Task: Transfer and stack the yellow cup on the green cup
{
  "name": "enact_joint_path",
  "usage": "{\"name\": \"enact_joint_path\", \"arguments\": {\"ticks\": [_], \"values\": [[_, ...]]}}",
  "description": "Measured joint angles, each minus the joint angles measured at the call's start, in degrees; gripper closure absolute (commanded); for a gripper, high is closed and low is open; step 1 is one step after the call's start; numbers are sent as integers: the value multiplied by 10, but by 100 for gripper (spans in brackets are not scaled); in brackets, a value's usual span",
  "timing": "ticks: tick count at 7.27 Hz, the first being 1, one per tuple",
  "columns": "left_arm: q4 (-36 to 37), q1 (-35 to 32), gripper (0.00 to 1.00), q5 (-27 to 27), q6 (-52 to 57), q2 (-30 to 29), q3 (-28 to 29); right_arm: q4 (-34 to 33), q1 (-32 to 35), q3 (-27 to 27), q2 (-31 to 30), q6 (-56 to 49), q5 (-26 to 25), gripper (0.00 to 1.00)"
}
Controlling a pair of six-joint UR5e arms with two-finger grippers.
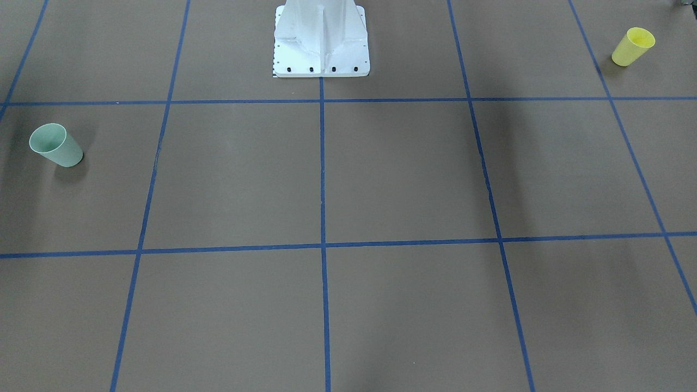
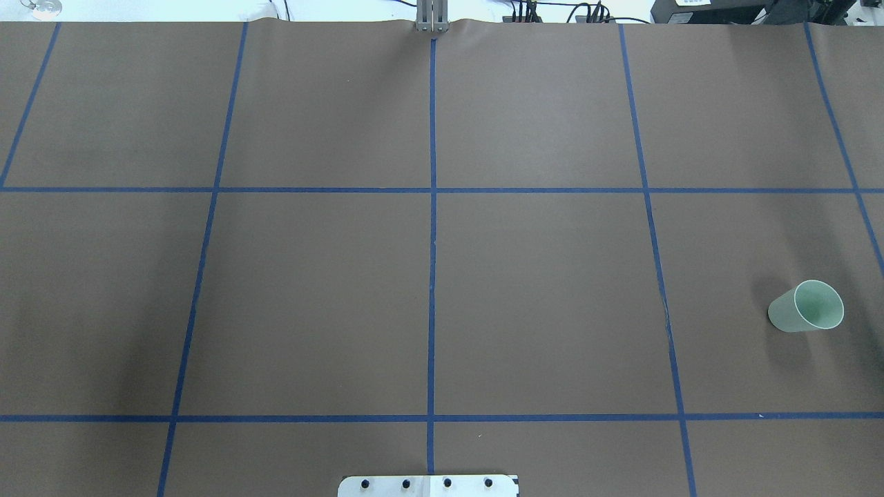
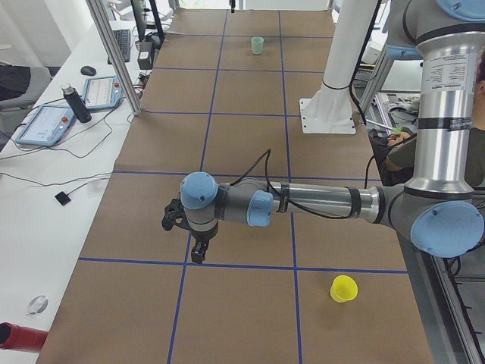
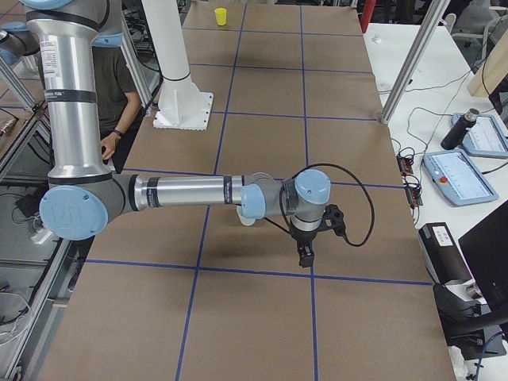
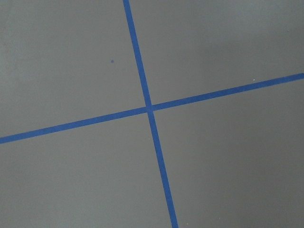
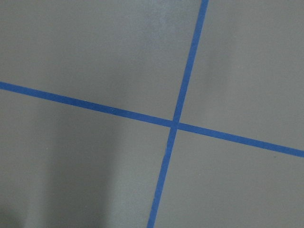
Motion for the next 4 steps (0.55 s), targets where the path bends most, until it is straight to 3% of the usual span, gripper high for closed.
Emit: {"name": "enact_joint_path", "arguments": {"ticks": [4], "values": [[-16,1,0,-2,-2,21,5,0,0,2,-5,7,11,0]]}}
